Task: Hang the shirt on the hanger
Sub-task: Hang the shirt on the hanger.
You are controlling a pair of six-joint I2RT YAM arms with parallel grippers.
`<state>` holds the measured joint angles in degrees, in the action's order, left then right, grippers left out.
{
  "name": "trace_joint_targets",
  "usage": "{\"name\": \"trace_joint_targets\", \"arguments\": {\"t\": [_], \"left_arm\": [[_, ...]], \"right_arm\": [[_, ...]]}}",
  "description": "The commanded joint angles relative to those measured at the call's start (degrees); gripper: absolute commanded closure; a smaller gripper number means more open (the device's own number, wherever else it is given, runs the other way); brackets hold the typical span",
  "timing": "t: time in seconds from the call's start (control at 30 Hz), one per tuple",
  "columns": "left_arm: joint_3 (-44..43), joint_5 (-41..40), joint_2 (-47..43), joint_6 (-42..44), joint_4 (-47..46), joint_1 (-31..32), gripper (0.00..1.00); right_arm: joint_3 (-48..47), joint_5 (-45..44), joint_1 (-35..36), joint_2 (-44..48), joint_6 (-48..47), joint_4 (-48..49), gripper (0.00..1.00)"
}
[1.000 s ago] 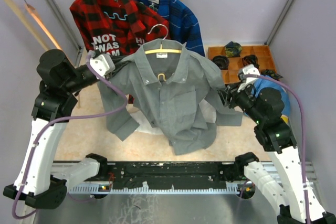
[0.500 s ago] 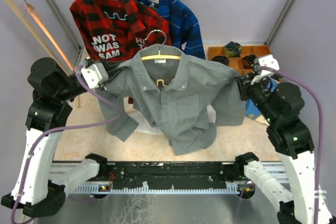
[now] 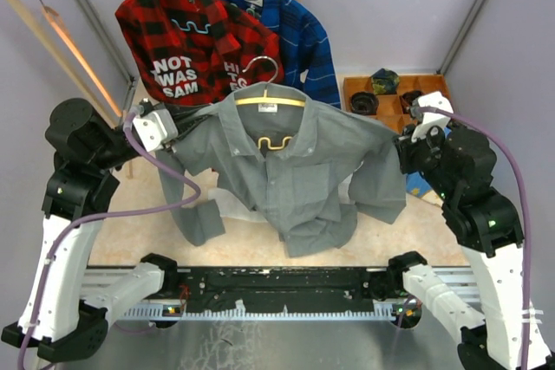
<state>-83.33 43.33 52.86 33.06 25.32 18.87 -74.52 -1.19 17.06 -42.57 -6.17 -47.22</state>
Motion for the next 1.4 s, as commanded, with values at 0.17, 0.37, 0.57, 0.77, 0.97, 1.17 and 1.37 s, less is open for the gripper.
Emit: {"name": "trace_joint_targets", "arguments": {"t": [0.17, 0.37, 0.57, 0.77, 0.97, 1.17, 1.37], "left_arm": [[-0.2, 0.4, -0.3, -0.2, -4.5, -0.3, 1.00], [1.2, -1.5, -0.5, 2.2, -3.4, -0.2, 1.00], [2.4, 0.6, -1.0, 1.0, -5.3, -0.2, 1.00], [0.9, 5.2, -0.4, 0.2, -9.0, -0.2, 1.00], [-9.0, 5.8, 5.9, -1.2, -11.6, -0.2, 1.00], [-8.2, 11.8, 6.6, -0.8, -11.7, -0.2, 1.00], [1.2, 15.1, 1.5, 3.2, -11.4, -0.2, 1.00]], "right_arm": [[-0.6, -2.1, -0.5, 1.8, 0.6, -3.0, 0.90], [-5.7, -2.7, -0.6, 3.0, 1.8, -4.0, 0.63], [-8.3, 11.2, -0.5, 4.5, 0.2, -3.7, 0.49], [-6.8, 20.1, -0.5, 6.3, 1.2, 1.0, 0.41], [-8.7, 28.5, -0.5, 7.2, 2.2, 4.2, 0.42], [-11.4, 33.3, -0.5, 7.4, 0.3, 7.0, 0.42], [-18.1, 42.0, -0.5, 2.7, -1.4, 1.4, 0.39]]}}
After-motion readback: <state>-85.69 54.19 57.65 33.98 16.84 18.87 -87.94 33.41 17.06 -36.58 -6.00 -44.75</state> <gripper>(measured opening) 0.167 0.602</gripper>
